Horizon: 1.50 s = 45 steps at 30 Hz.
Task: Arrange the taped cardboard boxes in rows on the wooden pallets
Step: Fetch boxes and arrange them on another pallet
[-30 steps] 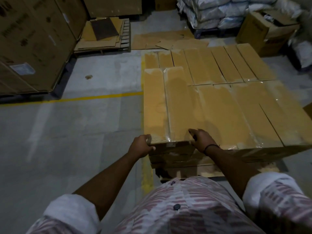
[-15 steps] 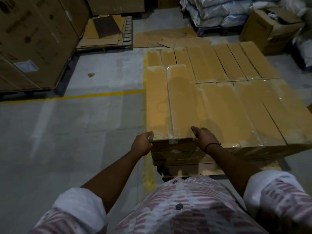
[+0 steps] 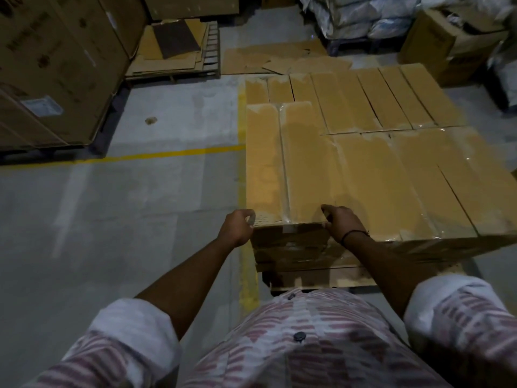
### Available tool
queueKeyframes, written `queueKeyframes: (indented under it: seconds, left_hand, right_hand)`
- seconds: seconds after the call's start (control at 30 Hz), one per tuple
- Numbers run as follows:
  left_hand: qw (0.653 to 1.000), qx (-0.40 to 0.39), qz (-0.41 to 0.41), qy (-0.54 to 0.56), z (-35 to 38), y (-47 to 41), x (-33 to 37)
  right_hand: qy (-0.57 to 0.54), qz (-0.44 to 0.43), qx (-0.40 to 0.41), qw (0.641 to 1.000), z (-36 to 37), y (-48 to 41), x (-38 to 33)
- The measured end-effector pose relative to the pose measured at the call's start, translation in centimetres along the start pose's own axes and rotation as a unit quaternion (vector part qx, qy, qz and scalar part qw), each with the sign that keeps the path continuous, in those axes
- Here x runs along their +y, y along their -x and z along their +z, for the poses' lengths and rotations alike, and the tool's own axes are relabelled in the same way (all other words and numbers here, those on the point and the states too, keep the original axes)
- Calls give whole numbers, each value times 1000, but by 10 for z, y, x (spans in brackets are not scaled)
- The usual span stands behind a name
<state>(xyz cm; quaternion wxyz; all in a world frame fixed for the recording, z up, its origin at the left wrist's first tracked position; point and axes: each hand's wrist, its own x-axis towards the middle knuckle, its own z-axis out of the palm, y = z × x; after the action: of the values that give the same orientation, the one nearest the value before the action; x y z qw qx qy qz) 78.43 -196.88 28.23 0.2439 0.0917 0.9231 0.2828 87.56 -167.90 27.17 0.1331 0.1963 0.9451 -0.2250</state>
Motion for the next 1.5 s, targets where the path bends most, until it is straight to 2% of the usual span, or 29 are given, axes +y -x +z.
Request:
queueKeyframes:
  seconds: [0.2, 0.37, 0.5, 0.7, 0.83, 1.03, 1.23, 1.5]
  left_hand:
    - [1000, -12, -1, 13, -1, 4, 2]
    - [999, -9, 17, 46, -4, 6, -8]
    - [991, 47, 16, 122, -10, 17, -14]
    - [982, 97, 7, 160, -37, 34, -39]
    - [976, 131, 2, 173, -52, 43, -60]
    - [969, 157, -8, 190, -78, 26, -70]
    - [971, 132, 8, 200, -103, -20, -64]
    - [986, 32, 54, 153, -138, -122, -52]
  right_hand:
    - [8, 13, -9, 1000, 0, 1, -2]
    - [67, 10, 9, 998, 1, 9, -21]
    - [65, -26, 36, 997, 1, 9, -53]
    - [15, -64, 57, 996, 14, 2, -116]
    - [-10, -78, 44, 996, 24, -7, -148]
    - [21, -109, 28, 993, 15, -37, -180]
    - [6, -100, 22, 995, 5, -93, -202]
    - [2, -44, 30, 999, -8, -193, -221]
